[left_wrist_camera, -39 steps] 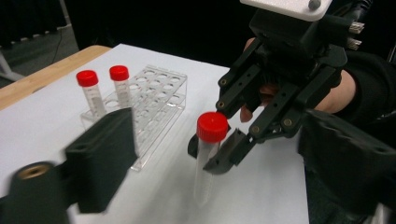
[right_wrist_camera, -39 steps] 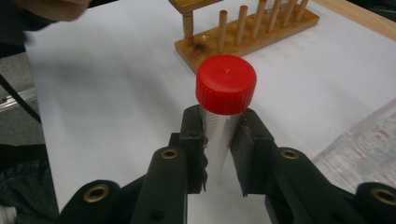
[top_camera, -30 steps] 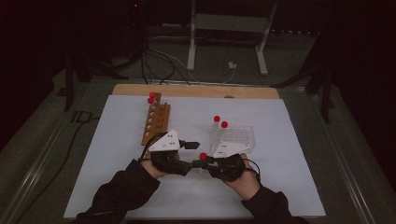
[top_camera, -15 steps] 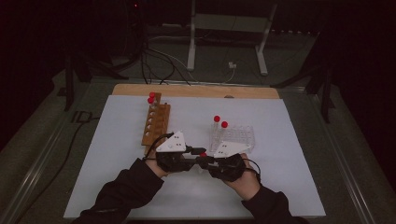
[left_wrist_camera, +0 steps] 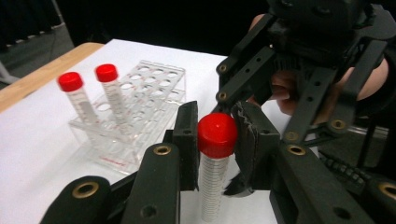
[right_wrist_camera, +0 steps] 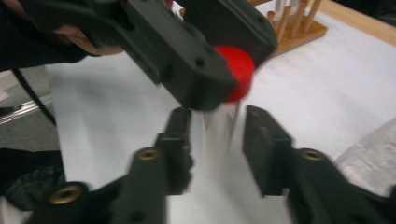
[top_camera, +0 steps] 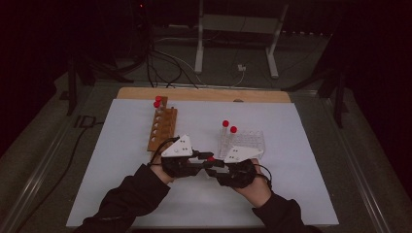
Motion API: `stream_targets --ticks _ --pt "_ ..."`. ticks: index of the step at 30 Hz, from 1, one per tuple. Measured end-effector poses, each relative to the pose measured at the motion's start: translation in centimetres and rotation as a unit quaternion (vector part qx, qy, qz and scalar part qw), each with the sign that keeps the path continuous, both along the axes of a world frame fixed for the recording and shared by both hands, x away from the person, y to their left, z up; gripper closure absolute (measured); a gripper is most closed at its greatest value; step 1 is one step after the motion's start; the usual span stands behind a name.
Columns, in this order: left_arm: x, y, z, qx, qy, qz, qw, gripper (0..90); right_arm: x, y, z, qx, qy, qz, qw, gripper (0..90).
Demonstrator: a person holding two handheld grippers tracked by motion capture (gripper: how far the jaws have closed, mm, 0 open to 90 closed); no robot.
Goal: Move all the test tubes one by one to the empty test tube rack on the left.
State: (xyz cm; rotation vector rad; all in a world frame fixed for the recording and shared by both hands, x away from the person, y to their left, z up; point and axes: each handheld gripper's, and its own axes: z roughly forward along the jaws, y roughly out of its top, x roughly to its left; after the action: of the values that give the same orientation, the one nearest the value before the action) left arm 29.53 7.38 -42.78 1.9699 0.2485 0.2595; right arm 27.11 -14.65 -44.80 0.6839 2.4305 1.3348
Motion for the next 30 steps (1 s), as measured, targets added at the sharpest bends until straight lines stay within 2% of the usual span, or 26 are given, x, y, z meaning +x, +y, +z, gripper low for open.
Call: stream_targets --ticks 1,5,10,16,19,21,24,30 --pt "0.1 0.2 0.1 -0.003 0.003 0.001 1.0 72.3 0.0 -0.1 0.0 0.003 0.0 -0.001 1.0 56.5" --pt "0.5 1.1 0.6 -0.005 -0.004 0.021 0.9998 72.3 -0.1 -0.5 0.3 0.01 -0.011 -0.006 0.9999 47.7" --pt "1.2 2.7 1.5 -0.012 -0.011 0.047 0.9988 72.3 0.0 -1.0 0.5 0.021 -0.014 -0.017 0.9995 37.4" --pt "2.1 4.8 2.7 -0.019 -0.02 0.086 0.9959 72.3 0.1 -1.2 0.6 0.034 -0.012 -0.032 0.9988 20.1" --pt "2.6 5.7 3.2 -0.014 -0.027 0.103 0.9942 72.3 0.0 -1.3 0.7 0.039 -0.016 -0.044 0.9981 12.8" --pt "2.9 6.2 3.5 -0.014 -0.031 0.115 0.9928 72.3 0.0 -1.3 0.8 0.04 -0.02 -0.05 0.9978 4.0" --pt "3.4 6.9 4.0 -0.016 -0.034 0.13 0.9907 72.3 0.0 -1.5 0.9 0.047 -0.02 -0.048 0.9975 0.0" --pt "4.4 8.1 4.7 -0.022 -0.039 0.157 0.9865 72.3 0.0 -1.8 1.1 0.053 -0.024 -0.043 0.9974 0.0"
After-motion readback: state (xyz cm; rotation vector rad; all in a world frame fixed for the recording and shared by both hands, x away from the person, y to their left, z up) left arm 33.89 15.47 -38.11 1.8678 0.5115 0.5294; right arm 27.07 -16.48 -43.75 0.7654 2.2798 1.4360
